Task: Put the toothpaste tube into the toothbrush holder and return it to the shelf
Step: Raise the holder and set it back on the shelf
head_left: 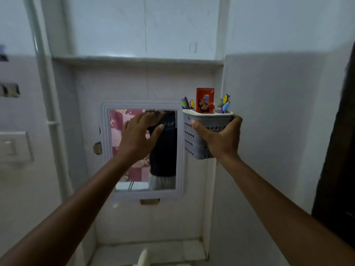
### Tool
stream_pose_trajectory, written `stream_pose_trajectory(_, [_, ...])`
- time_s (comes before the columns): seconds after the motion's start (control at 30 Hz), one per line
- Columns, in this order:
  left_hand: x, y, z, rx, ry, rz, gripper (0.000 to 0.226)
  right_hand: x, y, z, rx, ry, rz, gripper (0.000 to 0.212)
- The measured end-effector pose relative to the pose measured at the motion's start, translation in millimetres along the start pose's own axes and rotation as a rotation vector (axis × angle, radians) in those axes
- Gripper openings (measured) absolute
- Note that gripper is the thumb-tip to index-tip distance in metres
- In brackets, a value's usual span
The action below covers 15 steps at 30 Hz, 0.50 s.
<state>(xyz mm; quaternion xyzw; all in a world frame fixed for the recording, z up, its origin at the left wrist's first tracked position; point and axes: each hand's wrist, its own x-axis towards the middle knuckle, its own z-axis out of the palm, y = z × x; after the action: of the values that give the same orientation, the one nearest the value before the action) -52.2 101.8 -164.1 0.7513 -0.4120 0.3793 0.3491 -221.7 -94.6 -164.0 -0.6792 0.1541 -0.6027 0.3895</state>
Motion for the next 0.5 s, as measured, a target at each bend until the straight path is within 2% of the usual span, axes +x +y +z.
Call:
stream_pose_trajectory(0.17, [59.1,18.2,-20.4,0.064,0.068,0.054,0.062,46.0,-51.8,-13.4,0.05,0.059,-0.074,0.114])
stream_pose_trajectory(0.37, [139.1,28.4,-35.7,0.081,0.244,0.099,0.061,89.7,-101.2,-15.8,0.08,0.103,-0.127,0.114])
stream_pose_trajectory(0.5, [188.1,22.1,-28.7,0.08,0.25,0.1,0.066,110.4,-122.8,-11.1,0.067,0.126,-0.142,0.114])
